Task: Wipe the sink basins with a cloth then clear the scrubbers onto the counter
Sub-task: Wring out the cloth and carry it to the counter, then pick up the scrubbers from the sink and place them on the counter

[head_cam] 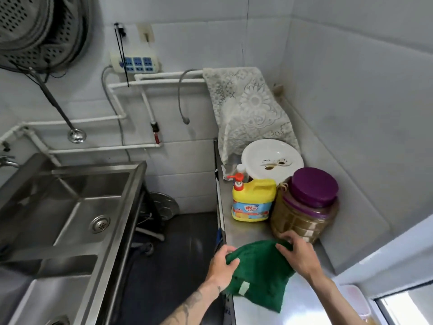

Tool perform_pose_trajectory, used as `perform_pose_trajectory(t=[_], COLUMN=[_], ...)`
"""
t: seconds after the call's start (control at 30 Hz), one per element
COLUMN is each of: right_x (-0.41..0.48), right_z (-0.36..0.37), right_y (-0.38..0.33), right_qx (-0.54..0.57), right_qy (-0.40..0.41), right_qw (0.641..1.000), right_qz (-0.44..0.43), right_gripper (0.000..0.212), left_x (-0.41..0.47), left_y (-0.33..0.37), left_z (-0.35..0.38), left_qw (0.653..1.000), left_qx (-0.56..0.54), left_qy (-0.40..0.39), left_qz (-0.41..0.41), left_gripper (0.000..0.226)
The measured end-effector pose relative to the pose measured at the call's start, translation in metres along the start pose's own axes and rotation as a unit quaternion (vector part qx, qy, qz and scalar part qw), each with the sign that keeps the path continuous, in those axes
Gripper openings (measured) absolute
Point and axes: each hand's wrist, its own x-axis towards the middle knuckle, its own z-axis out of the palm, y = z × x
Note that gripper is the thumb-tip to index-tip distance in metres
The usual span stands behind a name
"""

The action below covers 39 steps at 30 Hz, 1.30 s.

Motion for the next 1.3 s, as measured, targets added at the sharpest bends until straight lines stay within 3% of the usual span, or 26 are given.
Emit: perform_pose_trajectory(t=[0.1, 0.23, 0.33, 0.43, 0.67, 0.77, 0.9, 1.03, 1.17, 1.3], right_x=[0.013, -0.001, -0.011, -0.016, -0.017, -0.014, -0.015, -0.03, -0.058, -0.103], right_z=[0.015, 0.038, 0.059, 0.08, 0.089, 0.102, 0.138, 0.196, 0.265, 0.32], right_y=[0.013, 0.024, 0.033, 0.047, 0.032, -0.001, -0.077, -0.166, -0.243, -0.331], right_qx=[-0.061, -0.148, -0.144, -0.14, -0.161, -0.153, -0.18, -0.156, -0.152, -0.15], right_qy=[-0.006, 0.068, 0.019, -0.043, -0.014, 0.004, -0.017, -0.075, -0.115, -0.191], right_qw=[0.998, 0.987, 0.988, 0.988, 0.987, 0.988, 0.975, 0.958, 0.929, 0.885], right_qz=[0.025, -0.014, -0.057, -0.042, -0.009, -0.032, -0.13, -0.227, -0.317, -0.397], right_gripper=[0.042, 0.045, 0.049, 0.067, 0.079, 0.079, 0.059, 0.06, 0.078, 0.075], left_x=[0.023, 0.037, 0.039, 0.043, 0.031, 0.009, -0.039, -0.095, -0.149, -0.204], left_y=[-0.006, -0.016, -0.024, -0.029, -0.025, -0.033, -0.066, -0.118, -0.181, -0.258], left_z=[0.016, 0.022, 0.028, 0.037, 0.026, -0.008, -0.081, -0.159, -0.228, -0.291], left_qw=[0.998, 0.995, 0.994, 0.99, 0.988, 0.992, 0.989, 0.967, 0.938, 0.895], left_qx=[0.045, 0.092, 0.111, 0.14, 0.153, 0.123, 0.091, 0.097, 0.117, 0.163], left_qy=[-0.028, -0.006, -0.005, -0.017, -0.017, 0.032, 0.104, 0.212, 0.3, 0.392], left_qz=[-0.037, -0.033, -0.006, 0.002, -0.002, -0.021, -0.047, -0.1, -0.126, -0.138], left_gripper=[0.035, 0.041, 0.046, 0.049, 0.055, 0.054, 0.037, 0.052, 0.089, 0.065])
